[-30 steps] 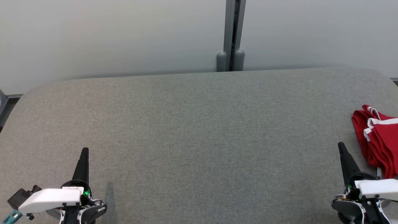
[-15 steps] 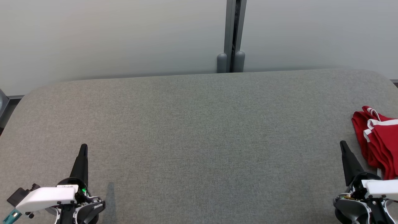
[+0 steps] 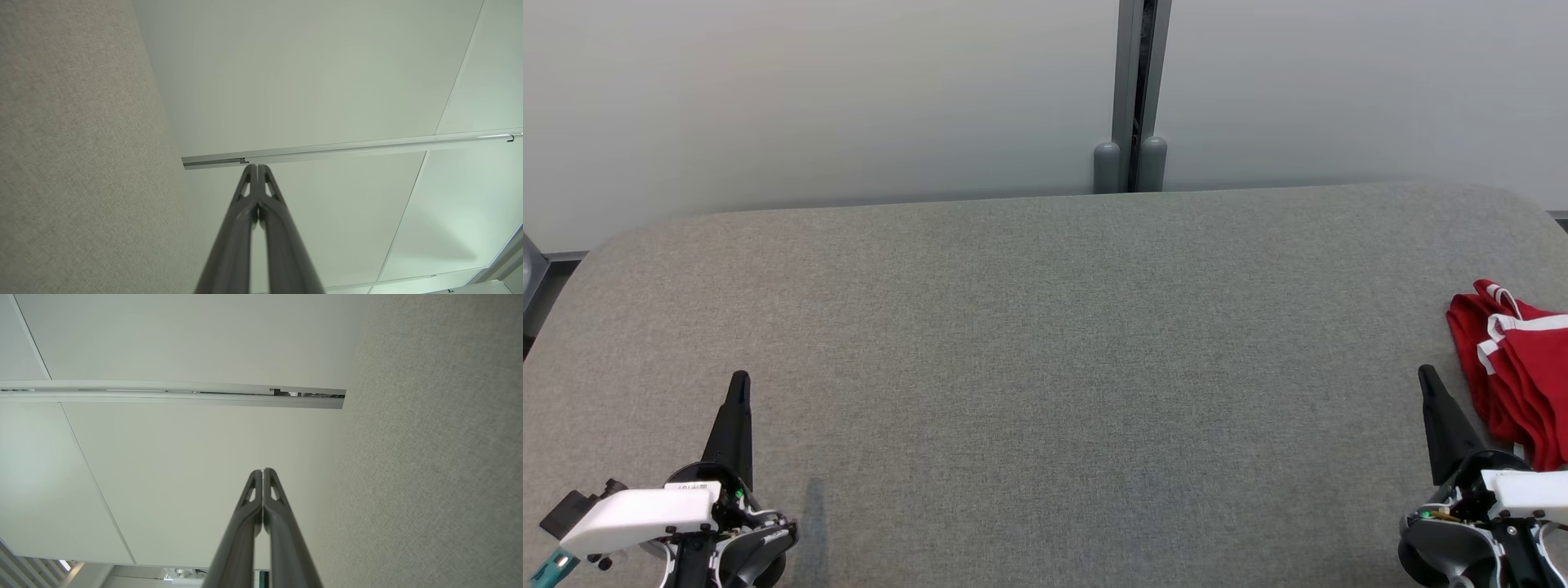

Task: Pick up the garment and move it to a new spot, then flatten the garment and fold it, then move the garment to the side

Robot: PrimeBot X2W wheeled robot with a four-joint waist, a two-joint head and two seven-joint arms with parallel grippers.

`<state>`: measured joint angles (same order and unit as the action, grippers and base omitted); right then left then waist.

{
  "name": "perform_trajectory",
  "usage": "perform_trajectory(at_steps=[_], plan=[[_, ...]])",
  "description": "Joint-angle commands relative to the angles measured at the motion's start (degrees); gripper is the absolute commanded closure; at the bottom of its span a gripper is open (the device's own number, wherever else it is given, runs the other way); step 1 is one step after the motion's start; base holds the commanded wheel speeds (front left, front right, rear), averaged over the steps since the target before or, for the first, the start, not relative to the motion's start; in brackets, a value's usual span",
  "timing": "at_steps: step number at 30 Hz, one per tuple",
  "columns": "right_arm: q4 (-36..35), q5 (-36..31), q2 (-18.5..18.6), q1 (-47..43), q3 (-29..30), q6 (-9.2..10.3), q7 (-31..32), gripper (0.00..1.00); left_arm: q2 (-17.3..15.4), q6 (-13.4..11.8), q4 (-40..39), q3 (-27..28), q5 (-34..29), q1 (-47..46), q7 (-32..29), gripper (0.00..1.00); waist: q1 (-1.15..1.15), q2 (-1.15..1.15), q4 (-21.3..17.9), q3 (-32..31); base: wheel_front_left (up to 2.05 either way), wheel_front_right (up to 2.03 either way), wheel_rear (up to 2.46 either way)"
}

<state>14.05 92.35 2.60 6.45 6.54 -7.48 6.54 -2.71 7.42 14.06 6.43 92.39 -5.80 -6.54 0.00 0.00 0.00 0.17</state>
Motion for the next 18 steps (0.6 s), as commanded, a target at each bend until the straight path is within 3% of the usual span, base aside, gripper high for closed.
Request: perform_trajectory(at_steps=[1, 18], plan=[[-0.2, 0.1, 0.5, -0.5, 0.1, -0.02, 0.2, 1.00, -0.3, 0.2, -0.1, 0.2, 0.1, -0.8, -0.2, 1.00, 0.00, 0.00, 0.0, 0.0, 0.00, 0.00, 0.00], [-0.2, 0.1, 0.5, -0.5, 0.1, -0.02, 0.2, 1.00, -0.3, 0.2, -0.1, 0.2, 0.1, -0.8, -0.2, 1.00, 0.00, 0.00, 0.0, 0.0, 0.00, 0.00, 0.00]])
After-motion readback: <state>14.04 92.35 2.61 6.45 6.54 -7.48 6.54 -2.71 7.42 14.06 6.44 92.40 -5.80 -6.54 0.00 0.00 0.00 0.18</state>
